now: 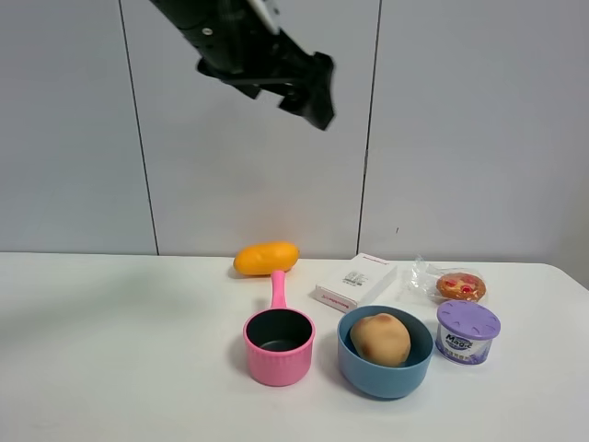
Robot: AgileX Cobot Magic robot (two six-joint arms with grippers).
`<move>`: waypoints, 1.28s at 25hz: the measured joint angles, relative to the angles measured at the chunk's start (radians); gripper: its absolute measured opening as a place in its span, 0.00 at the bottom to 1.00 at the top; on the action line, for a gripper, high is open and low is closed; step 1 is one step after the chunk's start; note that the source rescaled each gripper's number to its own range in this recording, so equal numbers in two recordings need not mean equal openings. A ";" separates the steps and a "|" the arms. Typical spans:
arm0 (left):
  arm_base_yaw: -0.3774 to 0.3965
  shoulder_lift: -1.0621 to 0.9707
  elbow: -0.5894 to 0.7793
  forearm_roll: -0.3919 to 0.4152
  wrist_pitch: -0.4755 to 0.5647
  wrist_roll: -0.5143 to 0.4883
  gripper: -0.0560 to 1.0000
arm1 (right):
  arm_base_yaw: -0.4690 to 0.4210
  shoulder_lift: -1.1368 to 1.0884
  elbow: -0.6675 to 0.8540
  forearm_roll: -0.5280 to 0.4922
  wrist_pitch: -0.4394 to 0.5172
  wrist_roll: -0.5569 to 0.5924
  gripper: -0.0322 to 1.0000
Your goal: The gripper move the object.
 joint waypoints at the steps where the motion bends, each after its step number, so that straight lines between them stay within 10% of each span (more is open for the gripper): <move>1: 0.044 -0.009 0.000 0.005 0.019 0.000 0.99 | 0.000 0.000 0.000 0.000 0.000 0.000 1.00; 13: 0.494 -0.164 0.000 0.032 0.262 0.000 0.99 | 0.000 0.000 0.000 0.000 0.000 0.000 1.00; 32: 0.826 -0.473 0.172 0.024 0.363 0.000 0.99 | 0.000 0.000 0.000 0.000 0.000 0.000 1.00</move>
